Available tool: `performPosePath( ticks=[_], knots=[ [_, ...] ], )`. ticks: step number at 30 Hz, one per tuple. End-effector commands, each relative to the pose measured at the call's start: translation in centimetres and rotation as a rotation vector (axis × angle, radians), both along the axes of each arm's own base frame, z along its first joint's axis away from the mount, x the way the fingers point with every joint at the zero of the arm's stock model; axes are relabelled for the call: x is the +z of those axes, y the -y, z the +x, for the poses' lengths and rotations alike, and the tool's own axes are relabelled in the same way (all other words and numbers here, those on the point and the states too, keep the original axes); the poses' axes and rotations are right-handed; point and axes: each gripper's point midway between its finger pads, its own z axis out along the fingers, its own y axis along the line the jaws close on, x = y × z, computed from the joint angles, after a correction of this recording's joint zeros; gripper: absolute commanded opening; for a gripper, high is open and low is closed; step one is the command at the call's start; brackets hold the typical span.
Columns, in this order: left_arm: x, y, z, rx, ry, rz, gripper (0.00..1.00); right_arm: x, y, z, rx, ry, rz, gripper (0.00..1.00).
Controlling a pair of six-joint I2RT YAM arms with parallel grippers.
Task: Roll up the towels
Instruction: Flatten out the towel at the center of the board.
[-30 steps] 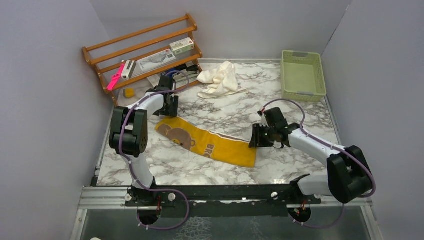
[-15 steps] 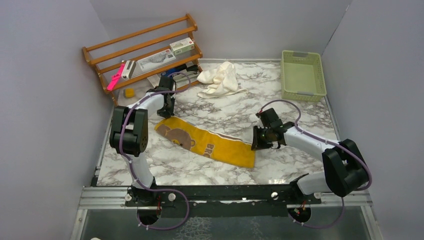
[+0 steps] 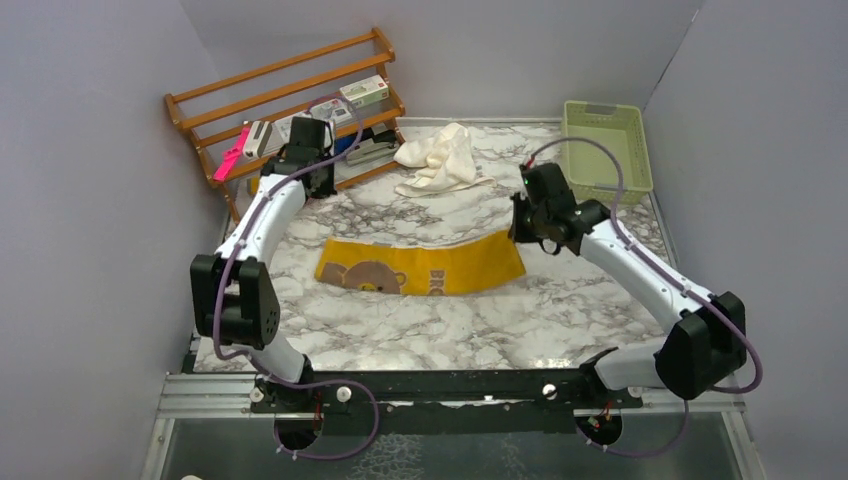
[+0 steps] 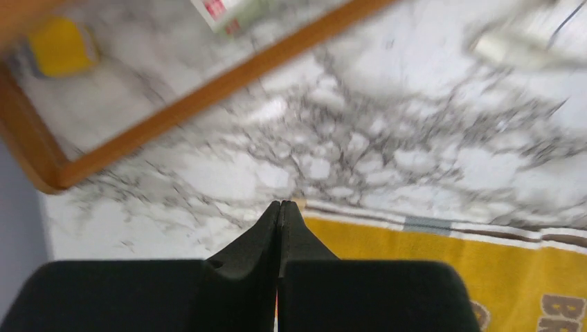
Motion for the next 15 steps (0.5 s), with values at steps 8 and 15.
performPosePath(
  ticks=[8,15],
  knots=[
    [12.0,1.1,1.9,0.006,0.293,-0.141,0.03,12.4,1.9,10.0,-0.113,0.362,-0.14,0.01],
    [-1.0,5.3,-4.0,-0.016,-0.001,-0.342,0.55,6.4,5.1,8.5,-0.159,0.218,-0.059,0.01]
  ],
)
